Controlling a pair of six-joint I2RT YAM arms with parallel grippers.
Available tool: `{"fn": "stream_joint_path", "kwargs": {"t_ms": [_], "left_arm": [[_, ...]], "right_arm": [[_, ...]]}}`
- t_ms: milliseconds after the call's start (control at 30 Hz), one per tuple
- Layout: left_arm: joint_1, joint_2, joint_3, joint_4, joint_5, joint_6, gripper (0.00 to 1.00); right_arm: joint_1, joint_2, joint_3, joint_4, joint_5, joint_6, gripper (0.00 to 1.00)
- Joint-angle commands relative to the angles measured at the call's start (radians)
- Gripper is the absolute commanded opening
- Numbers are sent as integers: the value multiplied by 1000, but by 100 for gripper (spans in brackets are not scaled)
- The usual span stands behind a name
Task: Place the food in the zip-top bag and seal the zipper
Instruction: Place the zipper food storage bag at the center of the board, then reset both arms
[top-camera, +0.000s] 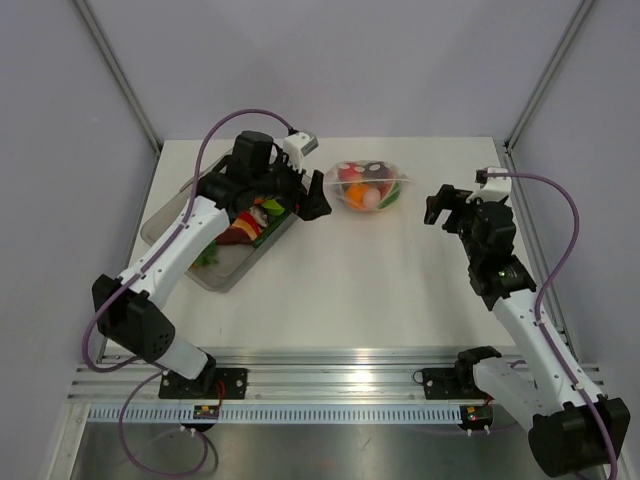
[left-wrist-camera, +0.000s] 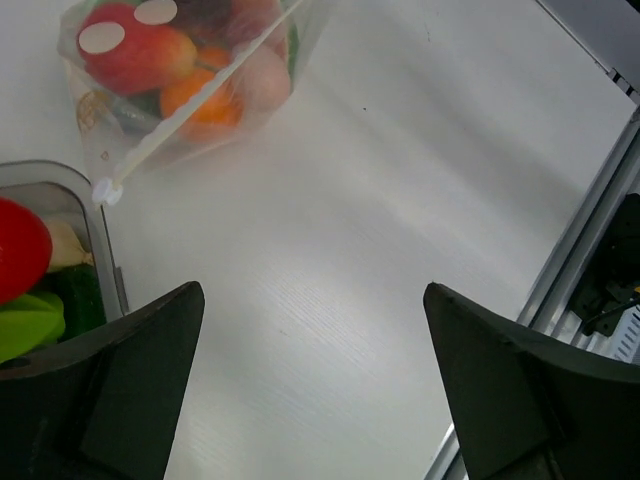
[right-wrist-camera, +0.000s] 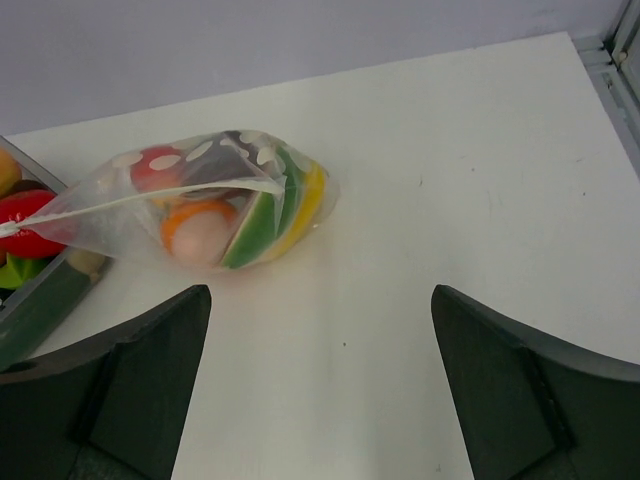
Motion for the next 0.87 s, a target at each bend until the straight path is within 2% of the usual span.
{"fn": "stream_joint_path", "kwargs": {"t_ms": [0,133,200,233,300,433,500,633,733,833], "left_arm": [[-3,-148,-76,11,-9,-56,95],[-13,-321,-225,23,-107,-105,97],[-15,-412,-271,16,-208,-134,98],[-14,-435,-299,13,-252,-160,98],[-15,-500,-318,-4,-254,-180,99],[-15,-631,-403,3,-254,-205,99],[-15,-697,-456,-1,-330,-213,99],[-15,-781,-548,5,-389,-220,99],[-15,-815,-583,-12,-430,-237,99],[-15,-841,-609,-7,-533,-266,99]], "right_arm": [[-4,-10,114,-223,-11,72,99],[-4,54,220,-466,33,152,99],[-4,97,266,-585,88,193,99],[-4,109,271,-607,112,239,100],[-4,109,263,-649,185,292,99],[-4,85,220,-640,193,322,100],[-4,56,203,-640,201,348,99],[-4,20,169,-626,212,390,99],[-4,-15,136,-609,241,419,99],[-4,-38,110,-585,245,416,100]]}}
